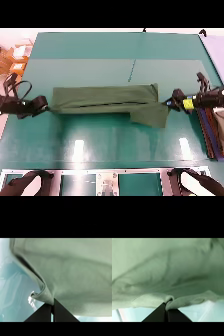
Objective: Fold the shirts.
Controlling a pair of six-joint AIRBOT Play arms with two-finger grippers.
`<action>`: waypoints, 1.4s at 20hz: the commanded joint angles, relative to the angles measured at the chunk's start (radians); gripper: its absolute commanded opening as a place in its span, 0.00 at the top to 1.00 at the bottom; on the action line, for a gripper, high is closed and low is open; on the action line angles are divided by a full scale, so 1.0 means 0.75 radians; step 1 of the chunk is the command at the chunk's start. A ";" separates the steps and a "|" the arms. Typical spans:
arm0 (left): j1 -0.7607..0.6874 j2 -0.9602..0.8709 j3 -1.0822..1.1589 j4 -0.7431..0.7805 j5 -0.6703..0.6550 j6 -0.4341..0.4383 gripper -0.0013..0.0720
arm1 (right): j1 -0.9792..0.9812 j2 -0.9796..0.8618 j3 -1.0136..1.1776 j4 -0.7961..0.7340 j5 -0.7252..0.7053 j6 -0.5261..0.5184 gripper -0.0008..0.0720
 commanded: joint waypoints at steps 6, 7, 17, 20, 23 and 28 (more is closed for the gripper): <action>0.001 -0.646 0.453 -0.212 0.237 0.117 0.95 | 0.115 -0.676 0.544 0.013 -0.169 0.007 0.97; 0.001 -0.722 0.496 -0.271 0.277 0.172 0.95 | 0.113 -0.756 0.582 0.013 -0.186 0.008 0.97; 0.257 -0.901 0.789 -0.357 -0.060 0.209 0.03 | -0.137 -0.939 0.950 0.004 0.157 -0.299 0.18; 0.291 -0.867 0.817 -0.359 -0.159 0.250 0.94 | -0.202 -0.989 0.900 -0.003 0.219 -0.432 0.04; 0.257 -0.853 0.817 -0.415 -0.151 0.281 0.95 | -0.196 -1.104 0.898 0.036 0.303 -0.533 0.03; 0.147 -0.853 0.817 -0.420 -0.164 0.292 0.95 | -0.149 -1.242 0.898 0.210 0.386 -0.715 0.03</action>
